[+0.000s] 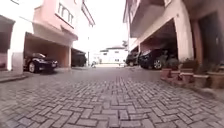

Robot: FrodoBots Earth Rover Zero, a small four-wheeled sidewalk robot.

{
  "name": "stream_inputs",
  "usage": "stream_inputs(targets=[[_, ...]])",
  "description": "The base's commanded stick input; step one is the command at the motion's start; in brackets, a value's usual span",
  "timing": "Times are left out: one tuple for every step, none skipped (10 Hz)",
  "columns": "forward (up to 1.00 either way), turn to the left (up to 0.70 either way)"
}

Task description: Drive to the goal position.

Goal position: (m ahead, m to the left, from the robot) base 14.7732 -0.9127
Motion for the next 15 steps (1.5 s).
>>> stream_inputs(targets=[[0.70,0.00],[0.70,0.00],[0.70,0.00],[0.70,0.00],[0.70,0.00],[0.70,0.00],[0.70,0.00],[0.70,-0.07],[0.70,-0.25],[0.70,-0.35],[0.70,-0.35],[0.70,-0.35],[0.70,-0.26],[0.70,-0.01],[0.70,0.00]])
